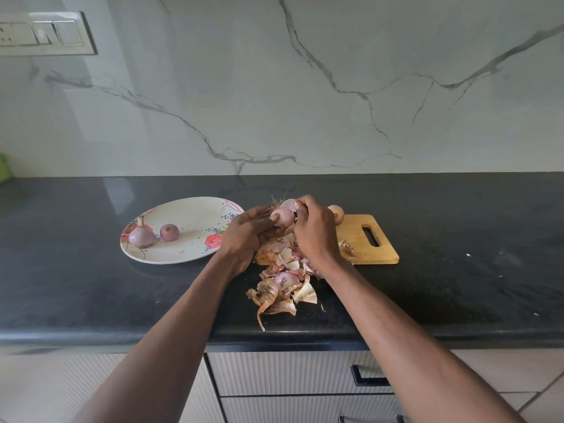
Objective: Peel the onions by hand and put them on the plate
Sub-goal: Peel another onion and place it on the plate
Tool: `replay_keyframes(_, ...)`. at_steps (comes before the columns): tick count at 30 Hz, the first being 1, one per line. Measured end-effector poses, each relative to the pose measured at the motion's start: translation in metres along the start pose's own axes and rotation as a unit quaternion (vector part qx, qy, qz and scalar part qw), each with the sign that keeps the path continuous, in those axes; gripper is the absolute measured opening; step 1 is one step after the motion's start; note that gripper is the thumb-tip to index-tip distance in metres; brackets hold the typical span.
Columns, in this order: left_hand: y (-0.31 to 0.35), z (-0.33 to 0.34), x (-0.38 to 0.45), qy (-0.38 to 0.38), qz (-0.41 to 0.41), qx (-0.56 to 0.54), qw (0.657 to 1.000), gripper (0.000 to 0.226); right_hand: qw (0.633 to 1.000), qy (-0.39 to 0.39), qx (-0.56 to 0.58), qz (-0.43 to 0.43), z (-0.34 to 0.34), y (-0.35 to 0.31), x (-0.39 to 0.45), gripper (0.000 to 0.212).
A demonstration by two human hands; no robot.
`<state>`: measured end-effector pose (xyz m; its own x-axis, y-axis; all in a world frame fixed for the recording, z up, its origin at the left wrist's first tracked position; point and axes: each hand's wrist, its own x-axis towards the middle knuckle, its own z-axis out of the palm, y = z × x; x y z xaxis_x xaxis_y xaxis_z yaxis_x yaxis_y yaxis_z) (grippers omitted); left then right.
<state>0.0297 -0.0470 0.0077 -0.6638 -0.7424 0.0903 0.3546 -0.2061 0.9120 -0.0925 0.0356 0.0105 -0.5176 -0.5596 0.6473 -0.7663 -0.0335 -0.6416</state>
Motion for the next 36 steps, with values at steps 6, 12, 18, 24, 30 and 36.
replay_keyframes(6,0.002,0.001,-0.001,-0.008,0.009,-0.005,1.000,0.033,0.998,-0.036,0.046,-0.015,-0.003,-0.005,-0.001,0.014)
replay_keyframes(12,0.002,0.003,-0.004,-0.015,-0.002,0.016,1.000,0.034,0.998,-0.029,0.044,0.022,-0.004,-0.006,0.001,0.015)
replay_keyframes(18,0.002,0.003,-0.003,-0.005,-0.022,0.008,1.000,0.043,0.995,0.003,0.061,0.082,-0.008,-0.007,0.005,0.019)
replay_keyframes(24,0.004,0.003,0.000,0.029,-0.020,-0.032,0.999,0.024,0.991,0.028,0.065,0.113,-0.006,-0.003,0.007,0.016)
replay_keyframes(30,0.002,-0.001,0.006,0.081,-0.018,-0.022,0.996,0.031,0.997,-0.064,-0.046,0.023,0.001,0.000,-0.002,0.040)
replay_keyframes(36,0.004,0.000,0.004,0.066,-0.007,-0.019,0.998,0.029,0.999,-0.037,0.031,-0.010,0.000,-0.005,0.000,0.034)
